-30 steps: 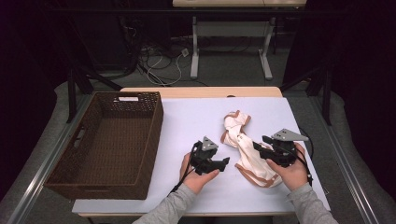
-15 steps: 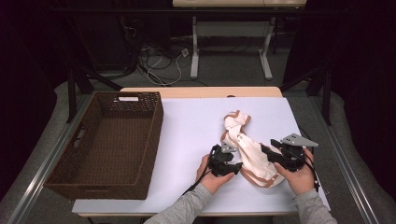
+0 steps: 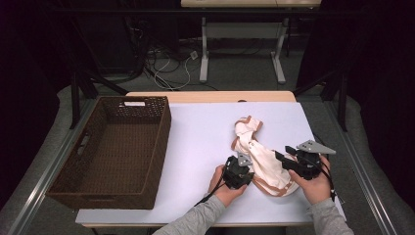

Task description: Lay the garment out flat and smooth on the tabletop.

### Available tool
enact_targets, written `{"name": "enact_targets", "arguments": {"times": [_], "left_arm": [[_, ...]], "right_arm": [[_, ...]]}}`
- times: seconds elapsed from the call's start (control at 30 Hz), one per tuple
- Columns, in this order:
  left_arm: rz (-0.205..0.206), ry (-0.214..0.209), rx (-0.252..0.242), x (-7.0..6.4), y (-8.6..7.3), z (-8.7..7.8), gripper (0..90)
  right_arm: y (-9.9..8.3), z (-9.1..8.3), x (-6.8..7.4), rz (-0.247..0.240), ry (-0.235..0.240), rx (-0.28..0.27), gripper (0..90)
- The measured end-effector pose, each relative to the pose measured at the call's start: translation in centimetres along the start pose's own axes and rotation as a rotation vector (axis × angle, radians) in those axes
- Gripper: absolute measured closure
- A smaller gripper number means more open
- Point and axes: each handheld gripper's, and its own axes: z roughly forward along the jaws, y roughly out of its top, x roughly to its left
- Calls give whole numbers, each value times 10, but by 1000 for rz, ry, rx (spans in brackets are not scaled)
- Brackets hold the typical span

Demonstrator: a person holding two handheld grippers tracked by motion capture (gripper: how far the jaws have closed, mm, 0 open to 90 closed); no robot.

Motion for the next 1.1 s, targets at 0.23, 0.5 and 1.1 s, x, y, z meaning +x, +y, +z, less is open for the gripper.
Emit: {"name": "enact_targets", "arguments": {"times": [0.23,0.5,1.1], "left_arm": [[-11,-28,20,4,1,-5,880],[-25,-31,-2,11,-1,-23,885],[-53,54,4,51,-27,-84,886]], "right_arm": [[0,-1,-2,12,-5,-3,513],[-1,-2,-5,17,-16,-9,513],[0,-2,-2,8,-15,-11,518]]}}
